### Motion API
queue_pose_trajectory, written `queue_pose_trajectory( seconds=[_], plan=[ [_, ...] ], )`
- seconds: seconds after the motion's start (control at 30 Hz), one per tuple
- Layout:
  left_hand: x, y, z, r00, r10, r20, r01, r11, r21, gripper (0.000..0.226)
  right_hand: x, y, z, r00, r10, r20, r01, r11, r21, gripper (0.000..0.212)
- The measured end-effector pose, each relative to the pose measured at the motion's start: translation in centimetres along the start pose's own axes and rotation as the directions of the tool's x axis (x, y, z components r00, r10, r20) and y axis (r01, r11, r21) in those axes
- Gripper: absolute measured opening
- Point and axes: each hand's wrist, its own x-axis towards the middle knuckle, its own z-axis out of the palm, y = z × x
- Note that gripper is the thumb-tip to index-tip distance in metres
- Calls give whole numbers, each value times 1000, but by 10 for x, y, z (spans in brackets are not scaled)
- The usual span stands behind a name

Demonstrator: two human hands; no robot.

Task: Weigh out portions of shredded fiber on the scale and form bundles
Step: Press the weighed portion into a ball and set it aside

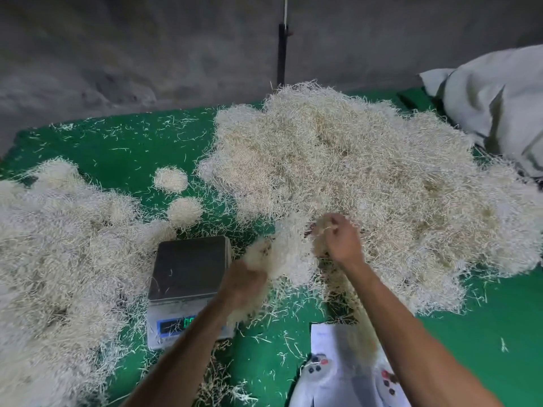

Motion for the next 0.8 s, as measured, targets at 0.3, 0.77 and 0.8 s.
queue_pose_trajectory(
  seconds=[0.3,0.77,0.8],
  plan=[
    [-22,46,-31,981,191,35,-153,870,-470,17,-43,-10,59,831,-251,496,504,717,-481,57],
    [-52,39,-49,999,35,-23,-41,745,-666,19,45,-27,33,953,290,89,-185,788,-588,32],
    [-51,29,-60,998,-1,-66,-47,691,-722,19,50,-18,20,940,336,59,-247,791,-560,33]
  ],
)
